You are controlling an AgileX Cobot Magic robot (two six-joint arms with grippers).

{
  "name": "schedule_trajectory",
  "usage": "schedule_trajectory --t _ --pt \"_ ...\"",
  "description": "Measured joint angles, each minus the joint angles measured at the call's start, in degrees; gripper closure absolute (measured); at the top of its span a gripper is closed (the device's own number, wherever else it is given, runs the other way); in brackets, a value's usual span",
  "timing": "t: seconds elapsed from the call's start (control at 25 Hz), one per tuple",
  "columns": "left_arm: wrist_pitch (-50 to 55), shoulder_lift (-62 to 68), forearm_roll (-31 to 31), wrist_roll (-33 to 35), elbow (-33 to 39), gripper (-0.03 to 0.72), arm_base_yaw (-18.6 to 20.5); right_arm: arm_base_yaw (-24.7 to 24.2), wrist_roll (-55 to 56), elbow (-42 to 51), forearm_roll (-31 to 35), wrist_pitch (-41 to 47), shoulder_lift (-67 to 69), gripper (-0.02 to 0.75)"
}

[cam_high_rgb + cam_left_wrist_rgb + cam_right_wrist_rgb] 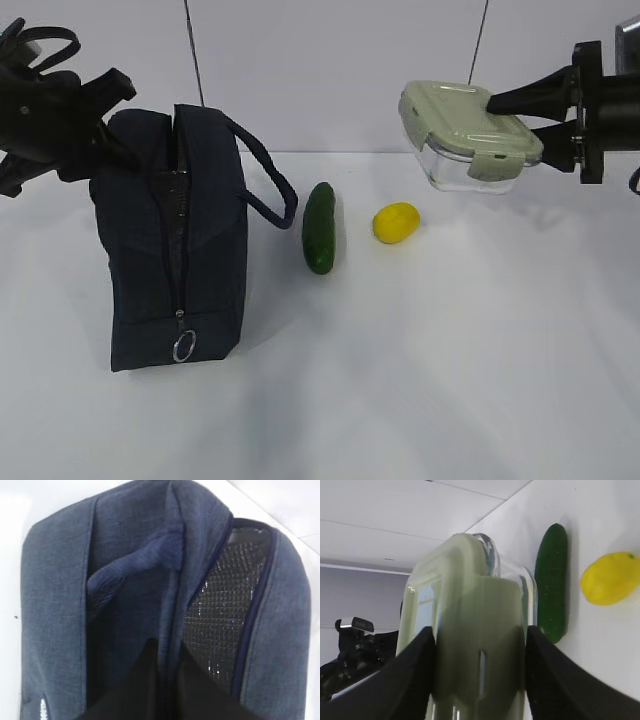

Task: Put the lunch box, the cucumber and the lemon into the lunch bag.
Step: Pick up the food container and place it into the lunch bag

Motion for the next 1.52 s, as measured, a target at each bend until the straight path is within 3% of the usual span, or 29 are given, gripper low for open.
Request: schedule_trajectory --t 0.36,0.6,0.96,1.52 --pt "-1.3 0.0 0.6 -1.7 0.0 0.685 -1.5 8.8 0.2 0.0 6.2 0.0 -0.6 0.330" --pt "-1.6 0.0 2.2 -3.5 0.0 0.685 -1.5 13.9 0.2 -4.4 6.5 0.0 -0.6 0.330" --pt "-1.6 0.0 2.8 -3.8 0.0 0.685 -1.5 22.9 1.2 -12.4 -2.3 -6.7 -0.6 0.330" --pt "-2.1 0.0 3.8 -5.4 0.0 0.685 -1.5 30.1 1.7 -13.1 -2.9 -18.1 -0.4 0.330"
